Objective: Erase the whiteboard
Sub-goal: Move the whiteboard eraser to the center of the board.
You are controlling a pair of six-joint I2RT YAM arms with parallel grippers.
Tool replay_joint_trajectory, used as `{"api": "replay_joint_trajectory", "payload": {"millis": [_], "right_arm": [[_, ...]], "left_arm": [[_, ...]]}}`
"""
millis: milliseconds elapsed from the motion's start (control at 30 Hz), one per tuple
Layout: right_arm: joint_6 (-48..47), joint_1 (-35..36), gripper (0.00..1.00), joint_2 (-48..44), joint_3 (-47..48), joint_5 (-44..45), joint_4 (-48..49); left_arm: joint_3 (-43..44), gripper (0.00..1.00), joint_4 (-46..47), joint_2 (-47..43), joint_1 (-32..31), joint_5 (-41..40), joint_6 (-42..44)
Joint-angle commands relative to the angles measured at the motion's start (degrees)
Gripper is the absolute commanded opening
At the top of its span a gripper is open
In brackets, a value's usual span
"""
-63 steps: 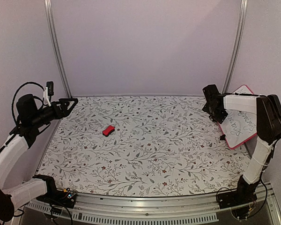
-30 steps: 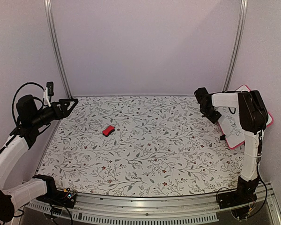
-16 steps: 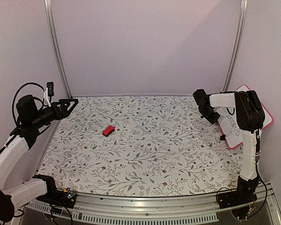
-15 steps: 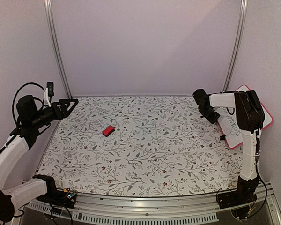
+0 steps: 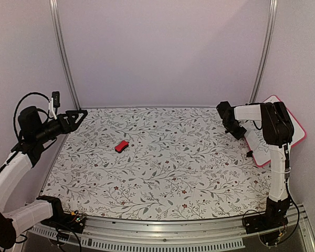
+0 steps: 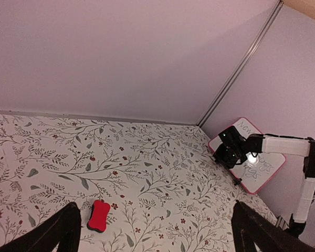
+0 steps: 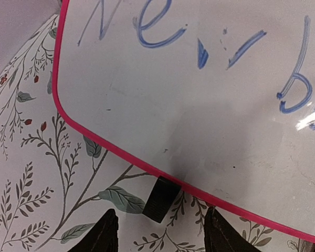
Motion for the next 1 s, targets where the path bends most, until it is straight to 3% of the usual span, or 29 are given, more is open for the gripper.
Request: {"api": "replay_joint_trajectory", "payload": {"millis": [0,200,967], "right_arm": [[0.8,-0.5,0.53,1.3,2.3,0.6,-1.1],[0.6,-0.7,0.46,2.0,3.4,0.3,-1.7],[2.2,-1.3,0.32,4.0,6.1,-1.5,-4.8]], "left_arm": [[-0.6,1.0,1.2,-0.2,-0.4,0.7,-0.3],[-0.6,1.0,1.2,-0.1,-0.4,0.7,-0.3],[-0.6,1.0,1.2,-0.3,-0.4,0.7,-0.3]]}}
